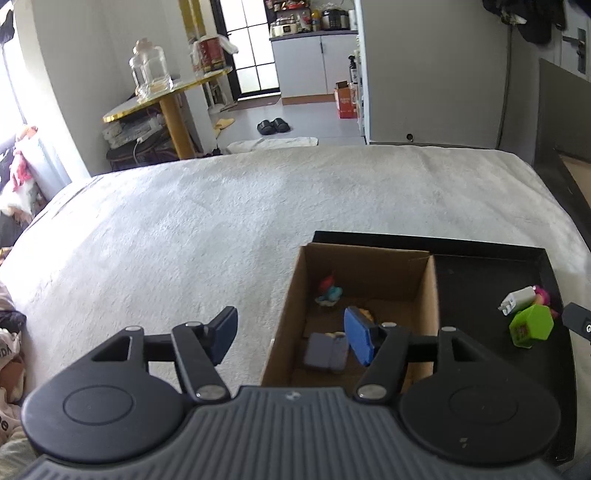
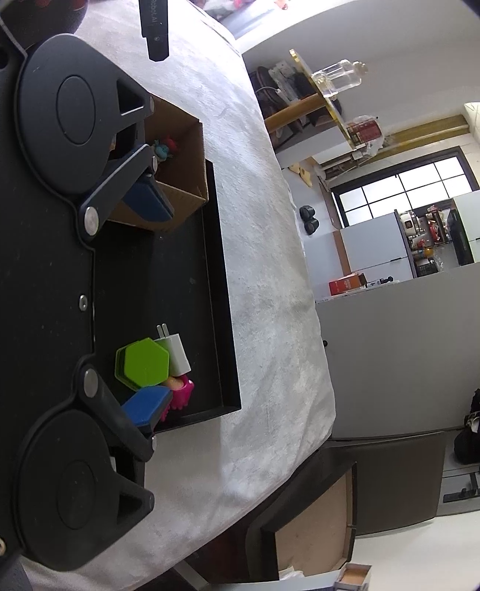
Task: Organize rigid objects
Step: 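Move the right tool to the green hexagonal cup and grasp it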
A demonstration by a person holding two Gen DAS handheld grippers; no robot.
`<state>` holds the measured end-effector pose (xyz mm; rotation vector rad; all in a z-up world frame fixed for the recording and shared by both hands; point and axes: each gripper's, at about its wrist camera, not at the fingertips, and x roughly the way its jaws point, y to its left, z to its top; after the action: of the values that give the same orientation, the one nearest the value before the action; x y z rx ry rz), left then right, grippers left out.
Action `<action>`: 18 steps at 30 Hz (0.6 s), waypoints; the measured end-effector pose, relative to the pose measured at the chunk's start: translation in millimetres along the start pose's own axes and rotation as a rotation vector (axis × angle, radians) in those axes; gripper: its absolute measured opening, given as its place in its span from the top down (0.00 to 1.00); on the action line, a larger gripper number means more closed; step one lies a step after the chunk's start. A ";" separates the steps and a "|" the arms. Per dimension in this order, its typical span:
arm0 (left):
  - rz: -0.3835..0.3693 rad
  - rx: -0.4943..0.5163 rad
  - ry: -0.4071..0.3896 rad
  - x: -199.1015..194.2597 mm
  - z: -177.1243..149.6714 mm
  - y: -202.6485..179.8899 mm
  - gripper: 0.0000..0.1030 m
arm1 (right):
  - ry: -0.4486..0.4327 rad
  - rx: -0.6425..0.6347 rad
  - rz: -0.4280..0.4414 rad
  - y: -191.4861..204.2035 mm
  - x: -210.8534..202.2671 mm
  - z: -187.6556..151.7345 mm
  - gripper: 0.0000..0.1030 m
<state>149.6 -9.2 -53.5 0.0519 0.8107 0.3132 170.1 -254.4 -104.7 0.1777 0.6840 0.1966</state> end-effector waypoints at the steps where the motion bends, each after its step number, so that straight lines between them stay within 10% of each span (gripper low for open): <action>1: 0.000 0.010 -0.001 -1.0 -0.6 -4.2 0.39 | -0.001 0.004 0.003 -3.4 0.1 -0.8 0.04; 18: 0.009 0.087 0.028 -12.9 -14.0 -52.1 0.39 | 0.008 0.068 0.067 -56.6 4.4 -23.6 0.03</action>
<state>144.5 -63.6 -62.6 0.1325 0.8519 0.2876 165.2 -305.7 -138.2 0.2656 0.6933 0.2389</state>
